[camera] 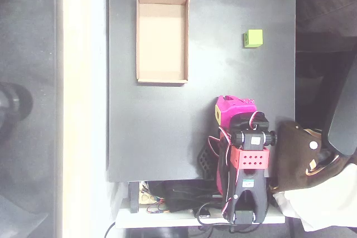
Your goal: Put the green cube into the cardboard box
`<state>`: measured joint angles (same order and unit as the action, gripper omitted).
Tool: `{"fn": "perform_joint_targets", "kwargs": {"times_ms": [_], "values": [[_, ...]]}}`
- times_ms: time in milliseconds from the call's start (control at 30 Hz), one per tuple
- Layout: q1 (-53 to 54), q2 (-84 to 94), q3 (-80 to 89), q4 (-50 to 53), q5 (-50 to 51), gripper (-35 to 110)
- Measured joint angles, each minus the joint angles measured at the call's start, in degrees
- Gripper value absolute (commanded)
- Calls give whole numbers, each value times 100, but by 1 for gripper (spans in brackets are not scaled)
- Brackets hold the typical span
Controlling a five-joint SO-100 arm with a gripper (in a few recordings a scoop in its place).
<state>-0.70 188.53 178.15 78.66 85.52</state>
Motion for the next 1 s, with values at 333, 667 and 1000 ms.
{"fn": "perform_joint_targets", "kwargs": {"times_ms": [333,667,1000], "values": [[44,-1617,-2004,123,-35,3],[62,-3278,-4148,123,-35,3],[35,-5168,-5915,123,9,3]]}}
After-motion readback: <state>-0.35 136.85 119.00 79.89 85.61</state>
